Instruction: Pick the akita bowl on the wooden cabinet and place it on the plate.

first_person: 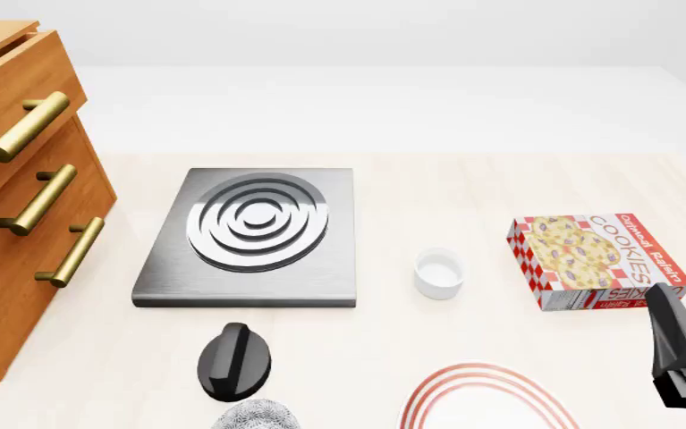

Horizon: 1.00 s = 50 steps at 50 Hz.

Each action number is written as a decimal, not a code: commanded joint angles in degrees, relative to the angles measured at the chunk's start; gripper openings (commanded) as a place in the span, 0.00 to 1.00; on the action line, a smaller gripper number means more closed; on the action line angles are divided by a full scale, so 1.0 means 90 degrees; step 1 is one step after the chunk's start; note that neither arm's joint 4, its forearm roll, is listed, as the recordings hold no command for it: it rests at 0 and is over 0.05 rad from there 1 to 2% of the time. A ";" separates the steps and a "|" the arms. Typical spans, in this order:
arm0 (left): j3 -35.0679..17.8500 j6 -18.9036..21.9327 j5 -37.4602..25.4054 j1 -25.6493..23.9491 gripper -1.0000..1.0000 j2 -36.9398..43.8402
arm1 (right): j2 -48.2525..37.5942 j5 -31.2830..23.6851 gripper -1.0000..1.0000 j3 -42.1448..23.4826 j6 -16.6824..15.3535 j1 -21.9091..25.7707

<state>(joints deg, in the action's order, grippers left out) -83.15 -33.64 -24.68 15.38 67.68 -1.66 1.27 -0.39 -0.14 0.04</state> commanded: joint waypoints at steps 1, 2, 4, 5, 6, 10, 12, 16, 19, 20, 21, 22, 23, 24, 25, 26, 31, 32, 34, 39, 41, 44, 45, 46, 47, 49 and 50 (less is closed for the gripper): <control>-0.0180 0.0041 -0.0079 -0.0516 0.00 -0.0070 | 0.0000 0.0000 1.00 0.0000 0.0000 0.0000; -0.0161 0.0041 -0.0079 -0.0561 0.00 -0.0080 | 0.0000 0.0000 1.00 0.0000 0.0000 0.0000; -0.0139 0.0055 -0.0085 -0.0640 0.00 -0.0092 | 0.0000 0.0000 1.00 0.0000 0.0000 0.0000; -0.0130 0.0056 -0.0083 -0.0665 0.00 -0.0100 | 0.0000 0.0000 1.00 0.0000 0.0000 0.0000; -0.0126 0.0070 -0.0080 -0.0687 0.00 -0.0106 | 0.0000 0.0000 1.00 0.0000 0.0000 0.0000; -0.0122 0.0101 -0.0058 -0.0801 0.00 -0.0115 | 0.0000 0.0000 1.00 0.0000 0.0000 0.0000; -0.0080 0.0094 -0.0027 -0.0823 0.00 -0.0118 | 0.0000 0.0000 1.00 0.0000 0.0000 0.0000; 0.0014 0.0098 0.0046 -0.0945 0.00 -0.0089 | 0.0000 0.0000 1.00 0.0000 0.0000 0.0000; 0.0010 0.0087 0.0046 -0.1010 0.00 -0.0075 | 0.0000 0.0000 1.00 0.0000 0.0000 0.0000; 0.0016 0.0087 0.0049 -0.1022 0.00 -0.0077 | 0.0000 0.0000 1.00 0.0000 0.0000 0.0000; 0.0030 0.0080 0.0053 -0.1054 0.00 -0.0080 | 0.0000 0.0000 1.00 0.0000 0.0000 0.0000; 0.0057 0.0092 0.0064 -0.1089 0.00 -0.0097 | 0.0000 0.0000 1.00 0.0000 0.0000 0.0000; 0.0082 0.0093 0.0070 -0.1105 0.00 -0.0110 | 0.0000 0.0000 1.00 0.0000 0.0000 0.0000; 0.0107 0.0092 0.0072 -0.1131 0.00 -0.0123 | 0.0000 0.0000 1.00 0.0000 0.0000 0.0000; 0.0137 0.0111 0.0077 -0.1172 0.00 -0.0152 | 0.0000 0.0000 1.00 0.0000 0.0000 0.0000; 0.0163 0.0117 0.0079 -0.1181 0.00 -0.0166 | 0.0000 0.0000 1.00 0.0000 0.0000 0.0000; 0.0226 0.0170 0.0077 -0.1273 0.00 -0.0182 | 0.0000 0.0000 1.00 0.0000 0.0000 0.0000; 0.0255 0.0185 0.0077 -0.1306 0.00 -0.0204 | 0.0000 0.0000 1.00 0.0000 0.0000 0.0000; 0.0286 0.0197 0.0070 -0.1363 0.00 -0.0222 | 0.0000 0.0000 1.00 0.0000 0.0000 0.0000; 0.0348 0.0269 0.0013 -0.1578 0.00 -0.0330 | 0.0000 0.0000 1.00 0.0000 0.0000 0.0000; 0.0375 0.0301 -0.0001 -0.1663 0.00 -0.0362 | 0.0000 0.0000 1.00 0.0000 0.0000 0.0000; 0.0420 0.0350 -0.0035 -0.1831 0.00 -0.0409 | 0.0000 0.0000 1.00 0.0000 0.0000 0.0000; 0.0440 0.0365 -0.0033 -0.1853 0.00 -0.0420 | 0.0000 0.0000 1.00 0.0000 0.0000 0.0000; 0.0464 0.0369 -0.0027 -0.1863 0.00 -0.0428 | 0.0000 0.0000 1.00 0.0000 0.0000 0.0000; 0.0481 0.0383 -0.0030 -0.1924 0.00 -0.0421 | 0.0000 0.0000 1.00 0.0000 0.0000 0.0000; 0.0499 0.0408 -0.0037 -0.1966 0.00 -0.0419 | 0.0000 0.0000 1.00 0.0000 0.0000 0.0000; 0.0511 0.0433 -0.0036 -0.1992 0.00 -0.0401 | 0.0000 0.0000 1.00 0.0000 0.0000 0.0000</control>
<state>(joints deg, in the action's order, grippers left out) -79.47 -31.14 -24.85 0.33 64.77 -1.66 1.27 -0.39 -0.14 0.04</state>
